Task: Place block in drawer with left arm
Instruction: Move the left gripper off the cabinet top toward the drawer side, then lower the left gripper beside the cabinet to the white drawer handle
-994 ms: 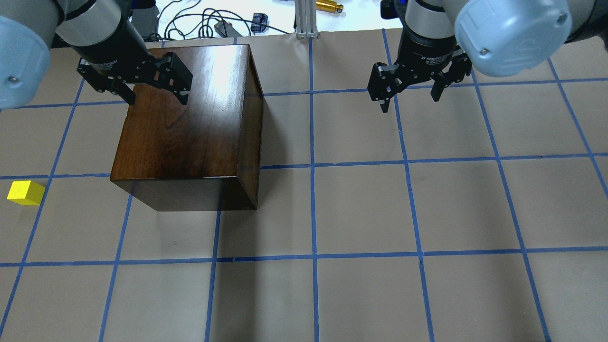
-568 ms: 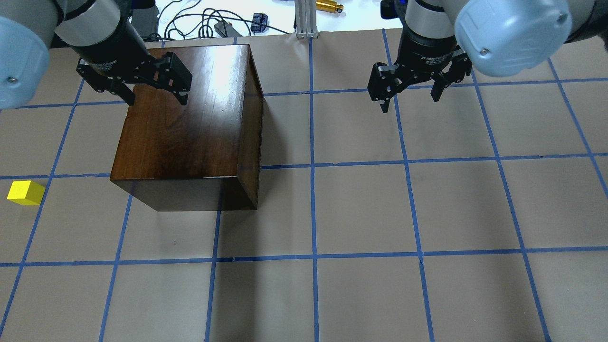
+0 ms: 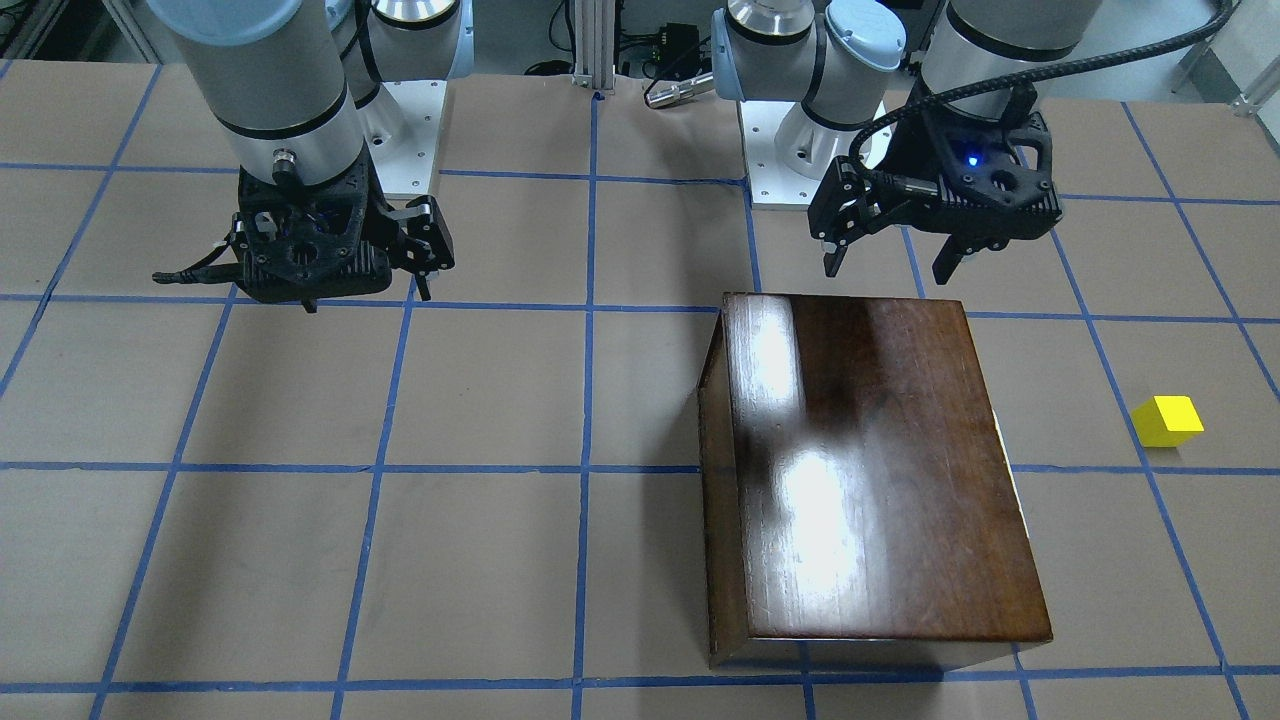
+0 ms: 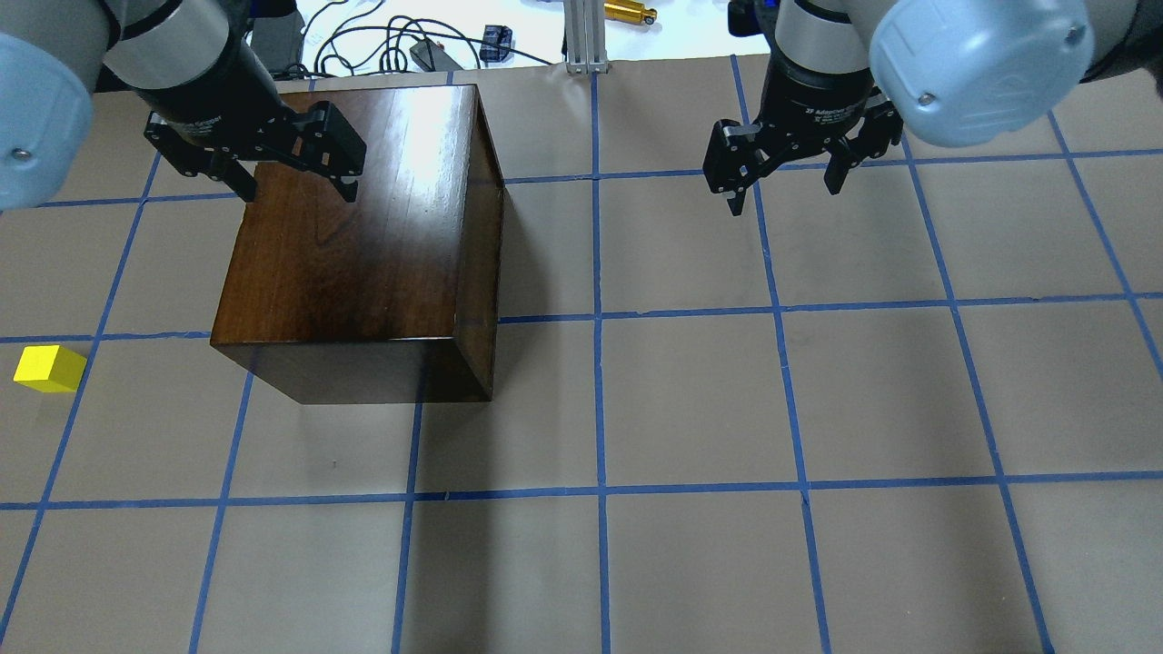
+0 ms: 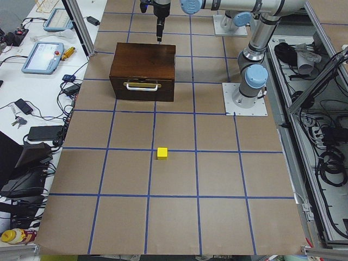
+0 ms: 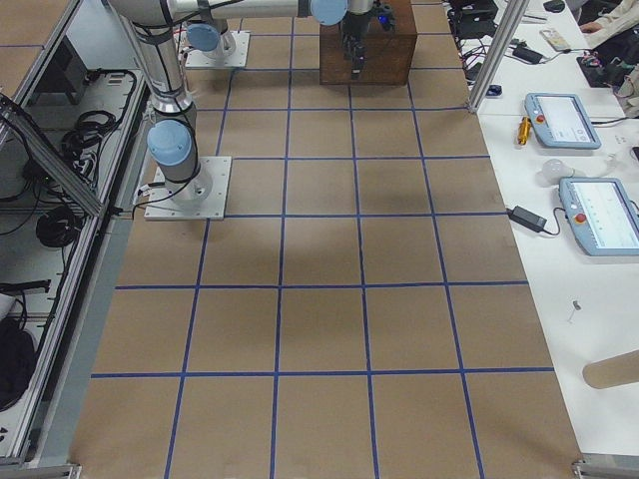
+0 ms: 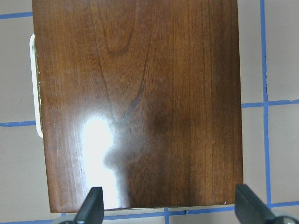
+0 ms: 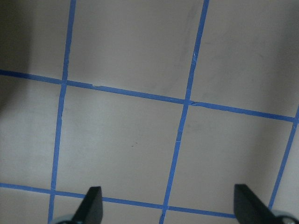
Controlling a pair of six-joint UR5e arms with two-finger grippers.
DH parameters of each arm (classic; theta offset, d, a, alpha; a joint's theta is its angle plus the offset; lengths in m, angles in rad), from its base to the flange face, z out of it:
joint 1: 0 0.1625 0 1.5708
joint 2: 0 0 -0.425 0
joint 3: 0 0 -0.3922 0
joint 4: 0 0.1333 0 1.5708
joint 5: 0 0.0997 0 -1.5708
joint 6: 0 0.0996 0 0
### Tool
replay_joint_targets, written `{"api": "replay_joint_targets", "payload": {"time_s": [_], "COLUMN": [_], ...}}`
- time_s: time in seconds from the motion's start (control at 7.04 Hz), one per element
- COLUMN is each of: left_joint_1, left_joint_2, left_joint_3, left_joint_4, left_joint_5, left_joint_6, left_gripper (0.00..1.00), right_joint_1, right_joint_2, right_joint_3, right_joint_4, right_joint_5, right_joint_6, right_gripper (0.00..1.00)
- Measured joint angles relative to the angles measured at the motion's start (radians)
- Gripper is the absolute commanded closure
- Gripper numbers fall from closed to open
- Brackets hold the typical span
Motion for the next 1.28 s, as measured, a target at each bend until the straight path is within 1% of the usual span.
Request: {"api": "replay_joint_targets", "payload": {"time_s": [0.43, 0.71, 0.99, 1.28], "left_joint_1": [0.004, 0.047, 0.162, 0.318], "left_joint_2": [0.003, 0.011, 0.018, 0.021], "left_joint_3": [0.0, -0.001, -0.004, -0.004], "left_joint_4": [0.0, -0.003, -0.009, -0.04], "left_joint_5": [0.002, 0.004, 0.005, 0.006], "left_joint_6": [0.005, 0.02, 0.082, 0.215], "left_gripper": [0.0, 0.0, 0.0, 0.0], "right_joint_1": [0.0, 0.0, 0.0, 0.0], "right_joint_2": [0.0, 0.0, 0.0, 0.0], "right_joint_3": [0.0, 0.0, 0.0, 0.0], "right_joint_4": [0.0, 0.0, 0.0, 0.0], "right_joint_5": [0.0, 0.0, 0.0, 0.0], "right_joint_6": [0.0, 0.0, 0.001, 0.0], "right_gripper": [0.0, 0.0, 0.0, 0.0]}}
